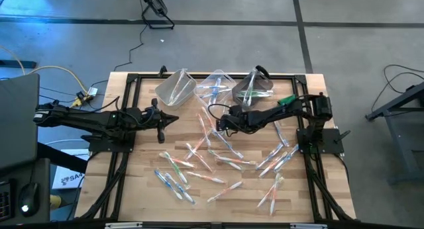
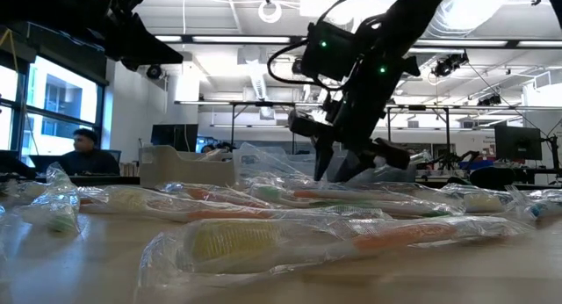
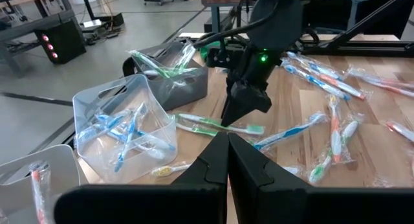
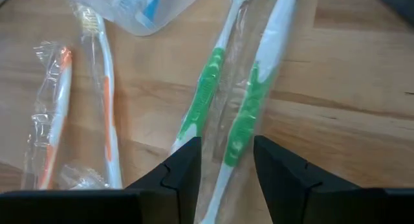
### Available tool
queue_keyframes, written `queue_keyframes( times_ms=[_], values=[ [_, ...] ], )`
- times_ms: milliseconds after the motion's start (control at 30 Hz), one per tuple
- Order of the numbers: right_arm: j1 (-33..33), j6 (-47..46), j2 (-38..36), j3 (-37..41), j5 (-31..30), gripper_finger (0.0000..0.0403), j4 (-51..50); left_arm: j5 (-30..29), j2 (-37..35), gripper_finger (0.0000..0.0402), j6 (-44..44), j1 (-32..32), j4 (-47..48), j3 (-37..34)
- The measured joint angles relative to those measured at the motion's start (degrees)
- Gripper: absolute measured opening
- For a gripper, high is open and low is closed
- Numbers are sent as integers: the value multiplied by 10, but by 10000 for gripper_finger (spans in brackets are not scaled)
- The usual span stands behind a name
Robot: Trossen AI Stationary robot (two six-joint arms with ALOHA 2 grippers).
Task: Pick & Place Toothbrushes
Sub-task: Put the green toothbrush into the black bin
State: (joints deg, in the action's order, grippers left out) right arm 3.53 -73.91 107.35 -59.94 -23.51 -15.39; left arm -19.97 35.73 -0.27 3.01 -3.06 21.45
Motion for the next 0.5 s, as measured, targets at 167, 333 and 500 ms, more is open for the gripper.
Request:
queue_keyframes(
  times_ms=[167,333,500],
  values=[
    [0,0,0,0,-2,134,-14,0,0,0,0,0,0,0],
    [0,-1,0,0,-3,125,-19,0,0,0,0,0,0,0],
    [0,0,0,0,8,106,-19,0,0,0,0,0,0,0]
  ],
)
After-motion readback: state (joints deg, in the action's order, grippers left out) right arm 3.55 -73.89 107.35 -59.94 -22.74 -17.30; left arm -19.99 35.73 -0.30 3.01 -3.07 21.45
